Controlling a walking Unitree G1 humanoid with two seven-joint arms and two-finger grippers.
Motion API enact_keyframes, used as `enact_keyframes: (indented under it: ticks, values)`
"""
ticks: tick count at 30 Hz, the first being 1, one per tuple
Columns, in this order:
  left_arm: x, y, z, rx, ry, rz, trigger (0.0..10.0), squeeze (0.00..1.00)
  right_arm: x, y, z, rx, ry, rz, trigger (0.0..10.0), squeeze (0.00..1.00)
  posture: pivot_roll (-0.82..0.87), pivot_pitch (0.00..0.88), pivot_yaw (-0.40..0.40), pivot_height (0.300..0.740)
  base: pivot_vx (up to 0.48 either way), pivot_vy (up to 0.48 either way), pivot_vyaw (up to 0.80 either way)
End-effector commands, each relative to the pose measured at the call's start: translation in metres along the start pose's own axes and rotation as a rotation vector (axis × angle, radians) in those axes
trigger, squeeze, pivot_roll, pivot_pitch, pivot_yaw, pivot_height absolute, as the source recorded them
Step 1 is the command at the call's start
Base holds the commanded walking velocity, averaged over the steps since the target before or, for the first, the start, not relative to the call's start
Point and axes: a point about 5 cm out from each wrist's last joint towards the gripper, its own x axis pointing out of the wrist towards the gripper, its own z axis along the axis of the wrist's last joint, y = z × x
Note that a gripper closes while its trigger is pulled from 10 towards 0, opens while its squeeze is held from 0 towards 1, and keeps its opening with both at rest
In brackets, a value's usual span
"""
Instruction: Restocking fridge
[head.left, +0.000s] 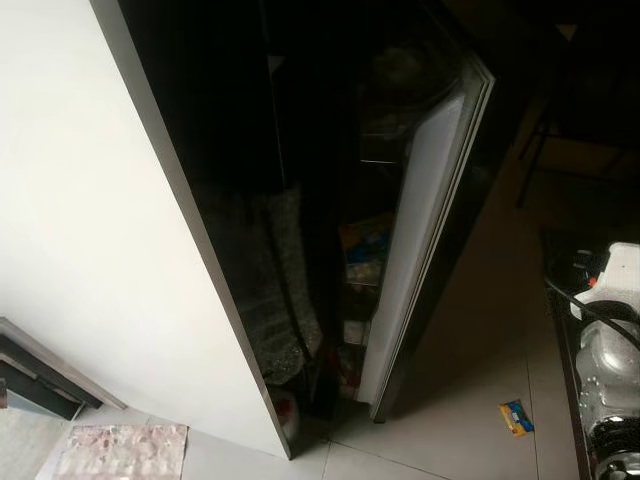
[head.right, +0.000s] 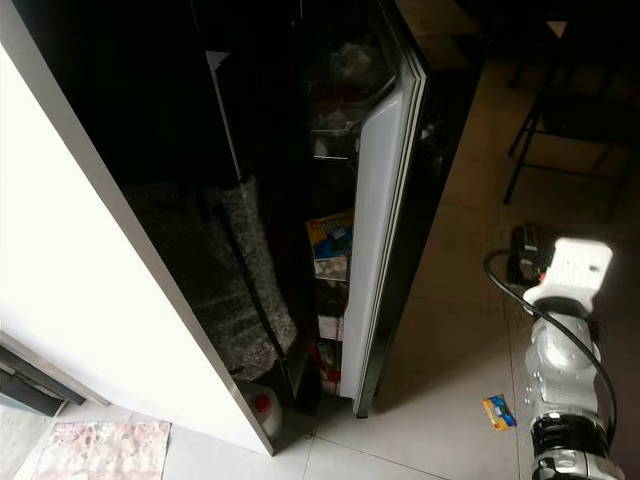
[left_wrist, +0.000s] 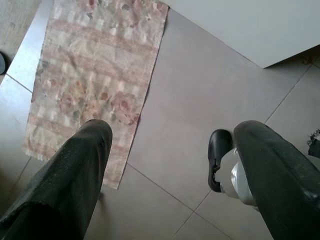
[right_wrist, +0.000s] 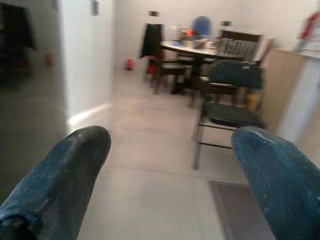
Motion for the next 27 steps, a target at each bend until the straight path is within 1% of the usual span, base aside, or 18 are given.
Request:
enact_keyframes:
  ticks: [1,5,6,7,8,10,13,14,15,17,18,19,22,27]
  values:
    - [-0.001,-0.005,-0.007,0.015,0.032,-0.003,10.0,0.00,0.001,0.004,-0.004,0.029,0.031,0.033,10.0,0.00,-0.09,0.047,0.063,0.740,0.000,0.000,0.00]
    - [0.001,-0.019,-0.007,0.021,0.034,-0.021,10.0,0.00,0.015,0.015,0.008,0.066,0.000,0.089,10.0,0.00,-0.08,0.047,0.066,0.740,0.000,0.000,0.00]
    - [0.001,-0.019,-0.007,0.021,0.034,-0.021,10.0,0.00,0.015,0.015,0.008,0.066,0.000,0.089,10.0,0.00,-0.08,0.047,0.066,0.740,0.000,0.000,0.00]
    - [0.001,-0.022,-0.008,0.025,0.035,-0.025,10.0,0.00,0.018,0.017,0.011,0.059,-0.007,0.108,10.0,0.00,-0.08,0.048,0.064,0.740,0.000,0.000,0.00]
    - [0.001,-0.025,-0.008,0.023,0.033,-0.027,10.0,0.00,0.021,0.018,0.015,0.071,-0.014,0.117,10.0,0.00,-0.08,0.048,0.064,0.740,0.000,0.000,0.00]
    - [0.002,-0.027,-0.007,0.024,0.032,-0.027,10.0,0.00,0.023,0.019,0.016,0.078,-0.012,0.129,10.0,0.00,-0.08,0.048,0.064,0.740,0.000,0.000,0.00]
    - [0.003,-0.033,-0.005,0.029,0.028,-0.030,10.0,0.00,0.025,0.025,0.017,0.069,-0.008,0.177,10.0,0.00,-0.07,0.048,0.062,0.740,0.000,0.000,0.00]
    - [0.003,-0.035,-0.003,0.028,0.023,-0.030,10.0,0.00,0.025,0.030,0.017,0.075,-0.011,0.211,10.0,0.00,-0.07,0.048,0.062,0.740,0.000,0.000,0.00]
    - [0.003,-0.035,-0.003,0.028,0.023,-0.030,10.0,0.00,0.025,0.030,0.017,0.075,-0.011,0.211,10.0,0.00,-0.07,0.048,0.062,0.740,0.000,0.000,0.00]
    - [0.004,-0.038,0.001,0.029,0.014,-0.033,10.0,0.00,0.024,0.040,0.017,0.099,-0.007,0.291,10.0,0.00,-0.07,0.048,0.062,0.740,0.000,0.000,0.00]
    - [0.004,-0.038,0.001,0.029,0.014,-0.033,10.0,0.00,0.024,0.040,0.017,0.099,-0.007,0.291,10.0,0.00,-0.07,0.048,0.062,0.740,0.000,0.000,0.00]
    - [0.005,-0.040,0.005,0.033,0.003,-0.035,10.0,0.00,0.023,0.050,0.016,0.105,0.000,0.368,10.0,0.00,-0.07,0.050,0.065,0.740,0.000,0.000,0.00]
    - [0.006,-0.038,0.009,0.034,-0.007,-0.032,10.0,0.00,0.024,0.059,0.016,0.108,0.003,0.440,10.0,0.00,-0.07,0.050,0.065,0.740,0.000,0.000,0.00]
    - [0.006,-0.036,0.010,0.035,-0.010,-0.029,10.0,0.00,0.027,0.067,0.019,0.090,0.001,0.472,10.0,0.00,-0.07,0.049,0.066,0.740,0.000,0.000,0.00]
